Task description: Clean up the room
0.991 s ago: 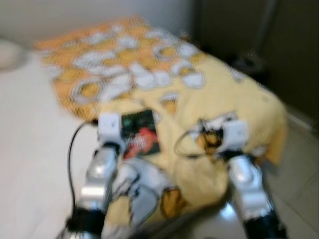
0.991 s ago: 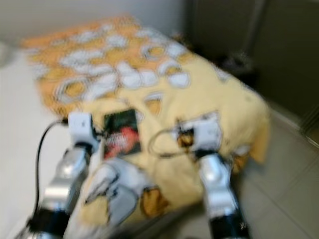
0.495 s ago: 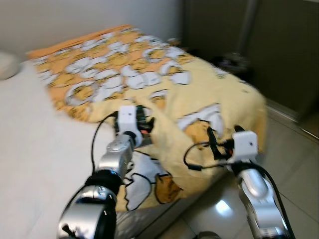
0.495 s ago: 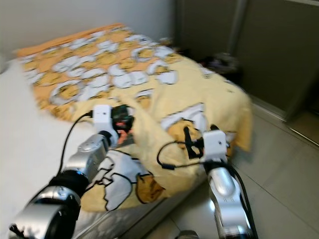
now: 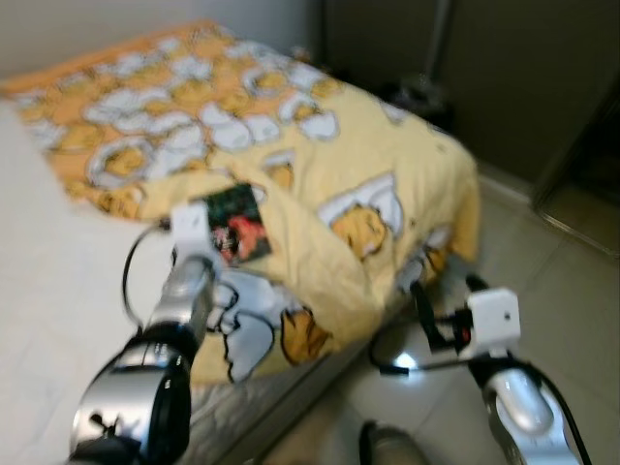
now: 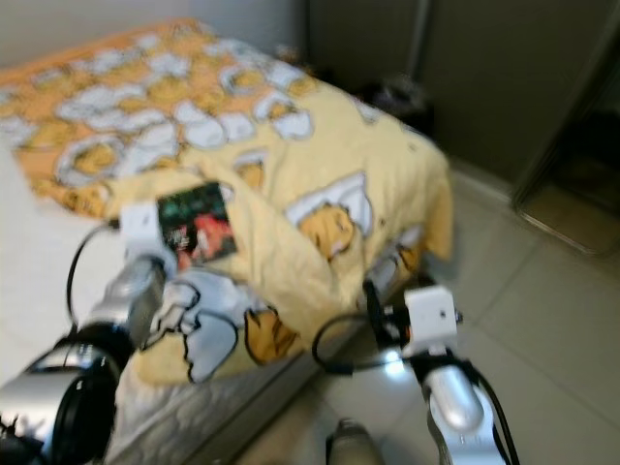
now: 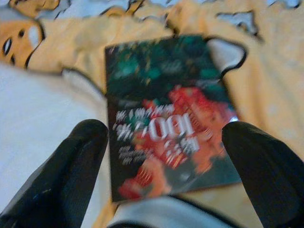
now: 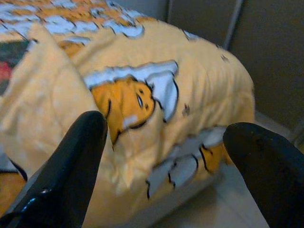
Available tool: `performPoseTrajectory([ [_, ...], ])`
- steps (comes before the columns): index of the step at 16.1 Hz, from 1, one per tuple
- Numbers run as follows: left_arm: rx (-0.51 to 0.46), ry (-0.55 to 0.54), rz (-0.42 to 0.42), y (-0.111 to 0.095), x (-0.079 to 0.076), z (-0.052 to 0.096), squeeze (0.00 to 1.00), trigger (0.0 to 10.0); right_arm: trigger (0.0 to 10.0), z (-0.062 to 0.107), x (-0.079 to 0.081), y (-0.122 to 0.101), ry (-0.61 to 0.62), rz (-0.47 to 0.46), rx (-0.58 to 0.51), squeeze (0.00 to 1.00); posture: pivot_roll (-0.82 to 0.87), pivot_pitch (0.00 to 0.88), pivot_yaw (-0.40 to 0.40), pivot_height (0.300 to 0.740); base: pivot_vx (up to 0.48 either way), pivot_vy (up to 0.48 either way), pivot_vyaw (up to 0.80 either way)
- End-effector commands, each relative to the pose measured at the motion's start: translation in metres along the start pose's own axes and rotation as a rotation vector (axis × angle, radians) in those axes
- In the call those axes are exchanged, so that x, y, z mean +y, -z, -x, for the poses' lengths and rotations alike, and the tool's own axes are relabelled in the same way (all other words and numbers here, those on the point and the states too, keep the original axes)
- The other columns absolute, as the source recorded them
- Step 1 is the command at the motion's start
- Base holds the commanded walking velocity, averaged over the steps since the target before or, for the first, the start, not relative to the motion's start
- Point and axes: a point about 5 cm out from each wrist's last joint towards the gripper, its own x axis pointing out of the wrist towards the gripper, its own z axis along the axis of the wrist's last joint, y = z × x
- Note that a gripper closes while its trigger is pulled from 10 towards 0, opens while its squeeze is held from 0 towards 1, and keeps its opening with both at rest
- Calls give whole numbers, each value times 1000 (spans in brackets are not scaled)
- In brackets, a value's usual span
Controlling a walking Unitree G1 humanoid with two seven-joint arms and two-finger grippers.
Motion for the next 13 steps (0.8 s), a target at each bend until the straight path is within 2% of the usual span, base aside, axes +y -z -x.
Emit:
performPoseTrajectory([
  [1,-17,-39,15,-4,10,-1,0,10000,10000,0,1,-7,-14,-7,-17,0,-315,114,111,740,0,0,0],
  [5,42,-100,131,10,18,2,0,10000,10000,2,3,-11,-40,-2,-8,0,-329,127,103,740,0,0,0],
  [9,87,-172,214,22,33,6,0,10000,10000,28,4,-15,-64,22,22,0,-393,190,85,740,0,0,0],
  [10,87,-175,225,23,34,6,0,10000,10000,30,4,-16,-63,24,24,0,-397,192,84,740,0,0,0],
  [11,88,-173,283,25,35,7,0,10000,10000,35,2,-17,-61,27,29,0,-410,200,83,740,0,0,0],
  [13,82,-146,347,24,32,6,0,10000,10000,43,3,-20,-59,27,39,0,-425,217,85,740,0,0,0],
])
